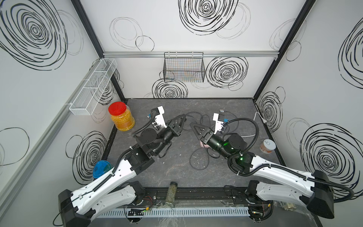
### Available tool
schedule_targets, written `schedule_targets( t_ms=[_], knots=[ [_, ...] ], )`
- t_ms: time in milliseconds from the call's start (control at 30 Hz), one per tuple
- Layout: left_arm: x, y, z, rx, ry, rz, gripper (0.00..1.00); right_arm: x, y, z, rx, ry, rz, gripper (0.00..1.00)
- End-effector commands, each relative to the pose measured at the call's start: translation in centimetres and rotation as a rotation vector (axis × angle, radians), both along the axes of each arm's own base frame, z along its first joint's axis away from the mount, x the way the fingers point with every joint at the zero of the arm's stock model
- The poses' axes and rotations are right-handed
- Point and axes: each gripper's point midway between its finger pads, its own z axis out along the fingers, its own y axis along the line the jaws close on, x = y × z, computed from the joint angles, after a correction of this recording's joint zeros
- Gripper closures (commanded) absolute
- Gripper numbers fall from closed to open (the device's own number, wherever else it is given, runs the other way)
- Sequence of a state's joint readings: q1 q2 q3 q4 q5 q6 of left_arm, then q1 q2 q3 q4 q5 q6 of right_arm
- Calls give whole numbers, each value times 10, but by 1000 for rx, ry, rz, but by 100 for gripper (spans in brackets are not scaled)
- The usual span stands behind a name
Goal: Charge mp3
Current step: Pick up the charging cable from the center of the board.
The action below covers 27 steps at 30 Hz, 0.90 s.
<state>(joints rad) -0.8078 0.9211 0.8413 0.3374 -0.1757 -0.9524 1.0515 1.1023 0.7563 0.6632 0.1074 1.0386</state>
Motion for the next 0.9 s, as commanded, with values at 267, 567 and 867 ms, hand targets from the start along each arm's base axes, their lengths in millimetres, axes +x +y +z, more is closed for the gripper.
schedule_targets(
  t_ms=[267, 567, 867],
  knots=[
    [7, 16, 9, -180, -41, 97, 89, 5, -8, 50, 311, -47, -12, 32],
    [3, 14, 1, -199, -44, 112, 88, 27, 9, 33, 335, 42, 7, 42],
    [3, -3, -14, -186, -22, 88, 87, 31, 0, 37, 410, 23, -16, 61]
  ],
)
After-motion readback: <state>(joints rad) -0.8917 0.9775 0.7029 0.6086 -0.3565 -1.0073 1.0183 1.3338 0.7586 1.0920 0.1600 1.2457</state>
